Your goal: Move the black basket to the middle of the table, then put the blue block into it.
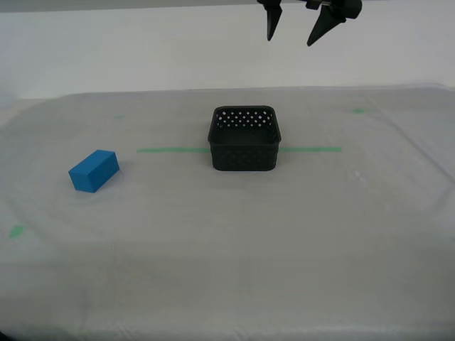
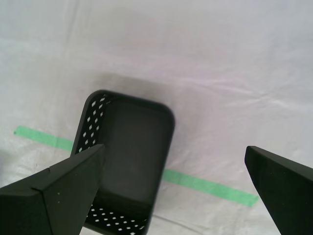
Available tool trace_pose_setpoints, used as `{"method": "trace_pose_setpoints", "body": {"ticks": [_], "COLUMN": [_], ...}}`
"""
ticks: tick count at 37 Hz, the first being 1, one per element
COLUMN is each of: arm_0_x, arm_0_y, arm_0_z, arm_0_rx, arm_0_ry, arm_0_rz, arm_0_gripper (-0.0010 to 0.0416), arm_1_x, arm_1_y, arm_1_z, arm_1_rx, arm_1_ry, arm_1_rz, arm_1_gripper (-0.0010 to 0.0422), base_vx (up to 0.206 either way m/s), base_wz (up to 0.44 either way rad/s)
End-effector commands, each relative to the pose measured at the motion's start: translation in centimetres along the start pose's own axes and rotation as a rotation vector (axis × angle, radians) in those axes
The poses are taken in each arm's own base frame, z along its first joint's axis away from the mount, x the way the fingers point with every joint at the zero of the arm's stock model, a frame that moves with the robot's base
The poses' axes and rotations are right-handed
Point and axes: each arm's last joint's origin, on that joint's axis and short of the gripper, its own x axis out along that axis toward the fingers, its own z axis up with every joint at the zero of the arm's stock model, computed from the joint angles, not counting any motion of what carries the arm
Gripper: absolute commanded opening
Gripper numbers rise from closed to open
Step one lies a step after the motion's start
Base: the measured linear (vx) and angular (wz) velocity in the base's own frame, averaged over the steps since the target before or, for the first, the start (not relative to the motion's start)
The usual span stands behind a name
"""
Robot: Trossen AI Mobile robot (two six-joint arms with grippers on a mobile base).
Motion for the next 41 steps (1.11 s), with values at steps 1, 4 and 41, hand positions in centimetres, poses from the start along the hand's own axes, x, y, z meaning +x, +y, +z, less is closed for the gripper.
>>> {"method": "trace_pose_setpoints", "body": {"ticks": [1, 4, 41], "arm_0_x": [-0.8, -1.3, -2.8], "arm_0_y": [-1.1, -1.9, -12.1], "arm_0_z": [0.4, 0.6, 0.2], "arm_0_rx": [0.015, 0.017, 0.074], "arm_0_ry": [-0.019, -0.030, 0.023], "arm_0_rz": [-0.013, -0.021, -0.130], "arm_0_gripper": [0.0399, 0.0398, 0.0398], "arm_1_x": [0.0, 0.0, 0.0], "arm_1_y": [0.0, 0.0, 0.0], "arm_1_z": [0.1, 0.1, 0.1], "arm_1_rx": [0.002, 0.001, 0.001], "arm_1_ry": [-0.006, -0.006, -0.007], "arm_1_rz": [0.000, 0.000, 0.001], "arm_1_gripper": [0.0000, 0.0000, 0.0000], "base_vx": [0.000, 0.000, 0.000], "base_wz": [0.000, 0.000, 0.000]}}
